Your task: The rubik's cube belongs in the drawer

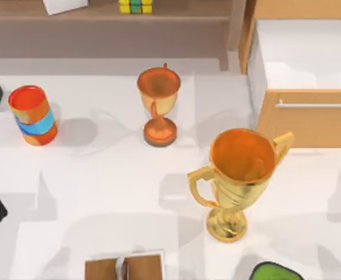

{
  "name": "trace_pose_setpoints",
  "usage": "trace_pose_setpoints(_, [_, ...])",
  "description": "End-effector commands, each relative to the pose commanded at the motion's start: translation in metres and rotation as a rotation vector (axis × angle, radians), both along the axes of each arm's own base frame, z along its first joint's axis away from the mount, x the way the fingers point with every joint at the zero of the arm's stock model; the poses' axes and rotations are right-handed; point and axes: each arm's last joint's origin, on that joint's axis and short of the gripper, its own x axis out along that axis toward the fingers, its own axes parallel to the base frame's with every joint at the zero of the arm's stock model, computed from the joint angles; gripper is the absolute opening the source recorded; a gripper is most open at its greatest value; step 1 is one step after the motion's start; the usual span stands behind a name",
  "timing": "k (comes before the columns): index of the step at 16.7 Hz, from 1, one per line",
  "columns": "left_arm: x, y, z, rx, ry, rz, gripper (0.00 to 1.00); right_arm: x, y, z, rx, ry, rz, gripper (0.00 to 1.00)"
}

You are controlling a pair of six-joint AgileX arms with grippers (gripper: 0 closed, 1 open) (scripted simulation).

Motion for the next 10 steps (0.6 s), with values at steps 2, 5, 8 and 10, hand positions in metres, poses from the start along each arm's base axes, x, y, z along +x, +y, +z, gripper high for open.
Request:
trace_pose_setpoints(2, [0.0, 0.0, 0.0, 0.0, 0.0, 0.0, 1.0, 0.0, 0.0, 0.0, 0.0, 0.0, 0.0, 1.0])
trace_pose_setpoints(5, [0.0, 0.0, 0.0, 0.0, 0.0, 0.0, 1.0, 0.001, 0.003, 0.016, -0.005, -0.014, 0.004, 1.0])
trace_pose_setpoints(8, [0.0, 0.0, 0.0, 0.0, 0.0, 0.0, 1.0, 0.007, 0.011, 0.053, -0.014, -0.035, 0.011, 1.0])
trace_pose_setpoints(10, [0.0, 0.0, 0.0, 0.0, 0.0, 0.0, 1.0, 0.018, 0.02, 0.085, -0.02, -0.044, 0.017, 1.0])
